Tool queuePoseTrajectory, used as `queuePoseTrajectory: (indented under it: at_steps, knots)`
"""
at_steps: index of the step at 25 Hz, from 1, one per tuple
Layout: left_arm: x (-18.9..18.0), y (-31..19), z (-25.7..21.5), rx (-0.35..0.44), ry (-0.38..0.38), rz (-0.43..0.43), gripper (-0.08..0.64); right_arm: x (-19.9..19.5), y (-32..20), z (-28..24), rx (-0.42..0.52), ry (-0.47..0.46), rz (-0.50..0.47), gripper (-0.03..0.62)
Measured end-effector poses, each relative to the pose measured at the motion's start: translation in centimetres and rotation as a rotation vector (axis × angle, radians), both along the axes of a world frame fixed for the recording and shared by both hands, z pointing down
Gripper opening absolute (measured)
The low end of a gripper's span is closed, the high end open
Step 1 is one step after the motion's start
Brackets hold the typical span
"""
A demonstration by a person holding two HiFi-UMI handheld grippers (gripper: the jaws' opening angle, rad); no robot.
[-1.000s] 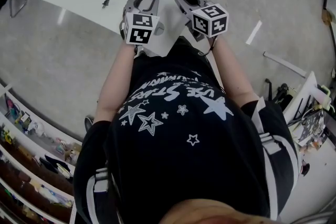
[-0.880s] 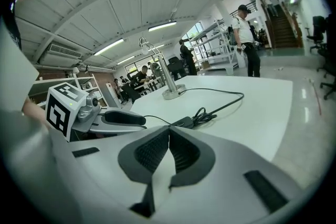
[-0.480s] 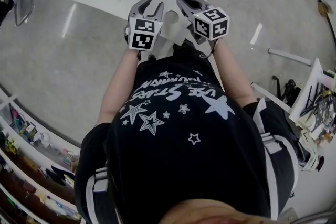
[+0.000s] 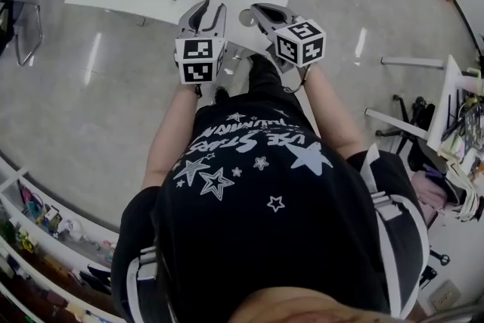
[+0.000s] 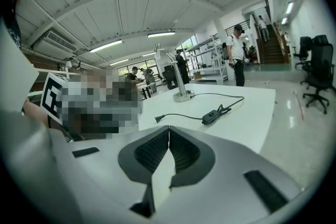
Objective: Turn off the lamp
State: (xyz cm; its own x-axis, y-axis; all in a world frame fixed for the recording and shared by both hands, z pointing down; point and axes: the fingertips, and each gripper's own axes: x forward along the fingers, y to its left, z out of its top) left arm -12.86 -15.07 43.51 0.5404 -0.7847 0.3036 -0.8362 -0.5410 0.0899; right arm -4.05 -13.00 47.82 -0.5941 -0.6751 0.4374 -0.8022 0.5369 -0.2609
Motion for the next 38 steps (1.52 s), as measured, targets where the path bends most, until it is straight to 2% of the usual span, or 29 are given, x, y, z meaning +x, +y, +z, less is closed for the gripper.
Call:
queuePoseTrajectory:
  at_steps: [3, 10, 15, 21, 30, 38]
  knots:
    - [-1.0, 0.5, -0.2, -0.003, 0.023, 0.003, 0.138, -0.5, 1.6, -0.1, -0.002, 0.018, 0.026, 0.008]
    - [0.6, 2.5, -0.8, -0.032, 0.068, 0.088, 0.126, 1.4, 4.1, -1.4, 0.038, 0.011, 0.109, 0.006]
    - [1.8, 3.5, -0.9, -0.030, 0.050, 0.077, 0.053, 3.0, 5.0, -1.9, 0.051, 0.017, 0.104, 0.006]
    - [4.1, 5.6, -1.7, -0.036, 0.043, 0.084, 0.014, 5.4, 6.4, -3.4, 0.094, -0.016, 0.108, 0.006]
    - [7.0, 11.1, -2.5, -0.029, 0.027, 0.076, 0.011, 8.3, 11.7, -3.8, 0.108, -0.034, 0.080, 0.006]
    - [7.0, 15.1, -3.3, -0.013, 0.038, 0.027, 0.011, 8.9, 15.2, -4.3, 0.126, -0.025, 0.046, 0.006]
